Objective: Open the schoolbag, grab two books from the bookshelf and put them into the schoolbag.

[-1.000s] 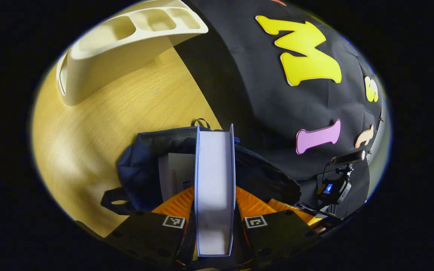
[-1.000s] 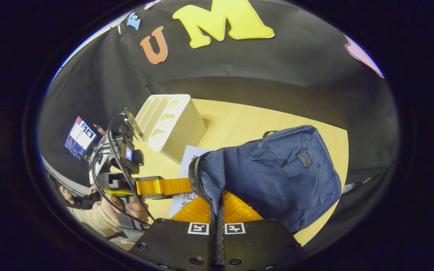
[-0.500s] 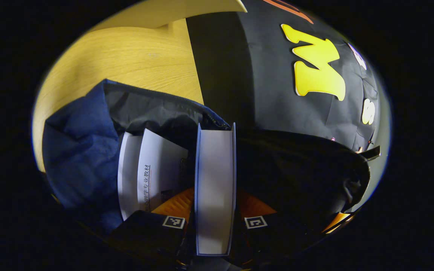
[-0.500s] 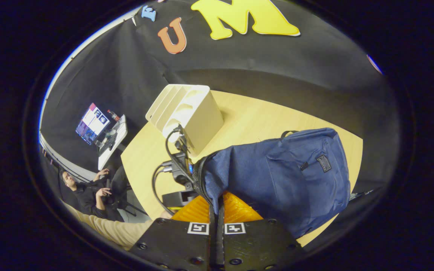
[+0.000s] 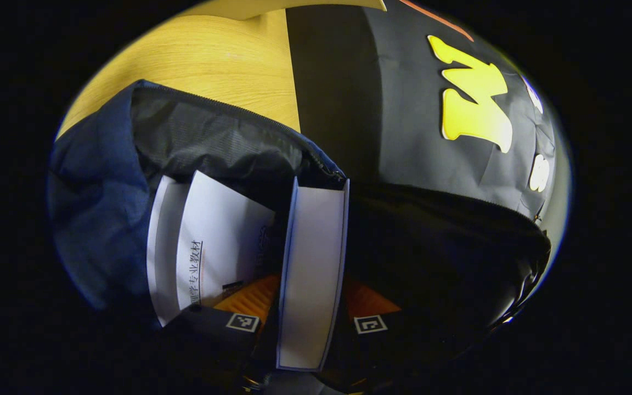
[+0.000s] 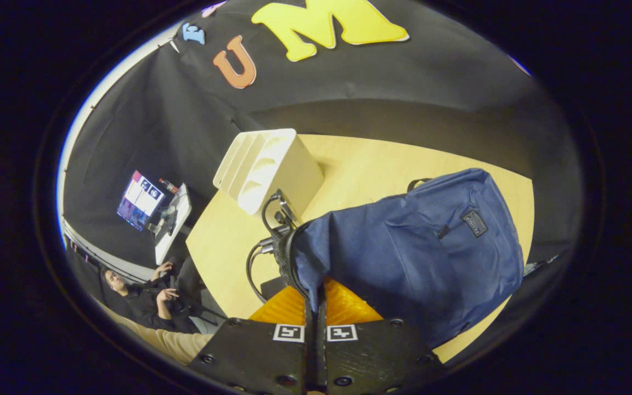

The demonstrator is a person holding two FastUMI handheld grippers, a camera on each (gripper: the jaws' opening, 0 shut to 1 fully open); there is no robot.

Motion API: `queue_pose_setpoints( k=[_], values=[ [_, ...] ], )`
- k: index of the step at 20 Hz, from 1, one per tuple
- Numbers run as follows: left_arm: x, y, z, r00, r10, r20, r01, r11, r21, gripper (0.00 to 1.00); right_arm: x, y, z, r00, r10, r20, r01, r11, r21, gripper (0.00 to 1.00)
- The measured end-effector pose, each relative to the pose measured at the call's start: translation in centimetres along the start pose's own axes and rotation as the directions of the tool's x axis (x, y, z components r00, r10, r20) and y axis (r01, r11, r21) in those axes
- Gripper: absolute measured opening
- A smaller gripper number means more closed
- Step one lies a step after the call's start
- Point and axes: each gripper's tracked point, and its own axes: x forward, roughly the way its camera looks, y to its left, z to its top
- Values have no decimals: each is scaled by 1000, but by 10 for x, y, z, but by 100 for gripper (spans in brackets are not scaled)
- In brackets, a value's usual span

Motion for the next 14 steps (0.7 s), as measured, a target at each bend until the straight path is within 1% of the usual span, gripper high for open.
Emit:
queue_pose_setpoints(
  k=[1, 2, 4, 5, 6, 9, 10, 11, 12, 14],
  values=[
    [-2, 0, 1, 1000, 4, -2, -4, 1000, 14, 64, 1, -1, 0, 1000, 5, 3, -5, 1000, 20, 0],
    [-6, 0, 1, 1000, 5, -1, -5, 1000, 30, 53, 1, -2, 0, 1000, 5, 7, -5, 1000, 24, 1],
    [-15, 0, 5, 1000, -14, 4, 14, 1000, 7, 54, 0, -3, 0, 1000, -7, 24, 7, 1000, 9, 0],
    [-23, 6, 9, 1000, 19, 24, -19, 1000, 13, 57, -1, -7, 3, 998, -34, 55, 35, 999, -9, 0],
    [-27, 9, 7, 999, 32, 26, -32, 999, 22, 61, -3, -11, 2, 997, -48, 67, 49, 999, -16, 0],
    [-55, 12, 9, 997, 65, 32, -67, 997, 46, 64, 2, -16, -8, 996, -59, 72, 58, 998, 14, 0],
    [-68, 11, 11, 997, 68, 30, -69, 996, 55, 64, 4, -21, -12, 994, -79, 79, 77, 997, 28, 0],
    [-79, 9, 13, 997, 74, 34, -76, 996, 56, 77, 6, -25, -15, 992, -97, 81, 94, 995, 39, 0],
    [-87, 8, 14, 996, 80, 29, -82, 995, 64, 64, 7, -24, -19, 992, -100, 82, 96, 994, 51, 0],
    [-108, 3, 18, 995, 98, 34, -101, 990, 98, 65, 12, -21, -24, 989, -113, 90, 110, 993, 40, 0]
  ],
)
